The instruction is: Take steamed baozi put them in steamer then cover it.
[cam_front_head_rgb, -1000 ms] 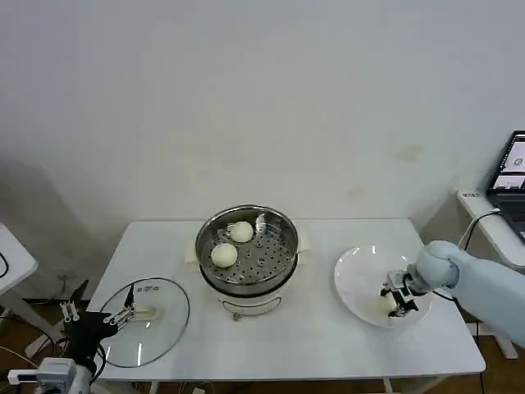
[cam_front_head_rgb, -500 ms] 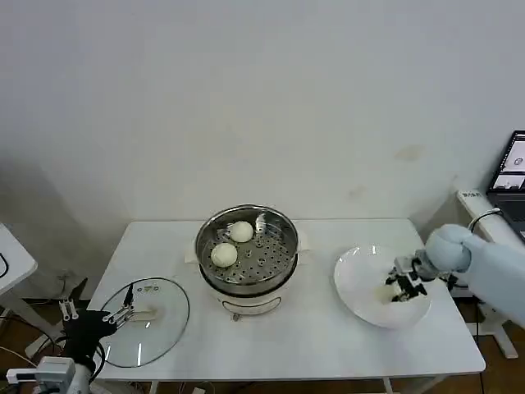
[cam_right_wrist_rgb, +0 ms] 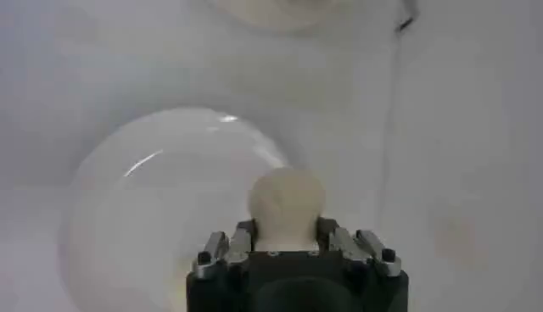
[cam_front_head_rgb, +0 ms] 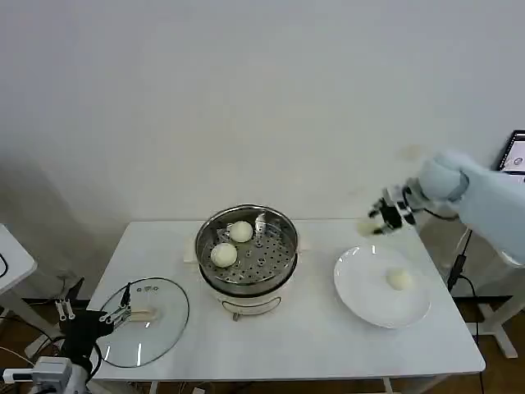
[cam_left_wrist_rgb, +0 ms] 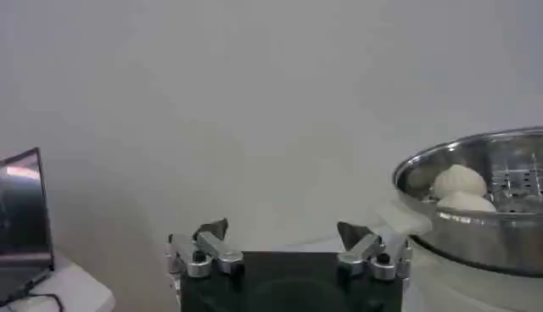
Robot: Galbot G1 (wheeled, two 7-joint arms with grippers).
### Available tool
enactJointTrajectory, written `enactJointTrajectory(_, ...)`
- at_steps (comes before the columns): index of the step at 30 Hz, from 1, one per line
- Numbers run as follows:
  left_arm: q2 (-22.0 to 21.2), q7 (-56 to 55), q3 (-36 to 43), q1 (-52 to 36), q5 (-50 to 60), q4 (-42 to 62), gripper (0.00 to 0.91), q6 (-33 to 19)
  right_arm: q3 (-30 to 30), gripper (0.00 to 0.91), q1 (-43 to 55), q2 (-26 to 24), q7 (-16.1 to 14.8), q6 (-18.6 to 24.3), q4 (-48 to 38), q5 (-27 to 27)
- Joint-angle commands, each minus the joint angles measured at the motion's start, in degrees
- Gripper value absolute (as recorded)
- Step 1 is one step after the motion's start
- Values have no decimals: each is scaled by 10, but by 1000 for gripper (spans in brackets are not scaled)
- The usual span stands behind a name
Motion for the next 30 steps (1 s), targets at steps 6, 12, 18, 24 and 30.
enactJointTrajectory(6,3,-1,-11,2,-15,2,907,9,-101,484,140,279,7,-8,-10,75)
enactJointTrajectory(12,9,-1,-27,1,-20,7,907,12,-97,484,100,335,17,-10,5,74)
enactJointTrajectory(18,8,-1,-33,1,-23,6,907,13,-109,494,63,353,15,0,11,60)
enactJointTrajectory(24,8,-1,-43,6,-29,9,907,11,-115,504,35,357,-7,34,6,33)
enactJointTrajectory(30,6,0,-46,8,-30,10,907,9,-125,504,22,349,-19,44,14,24)
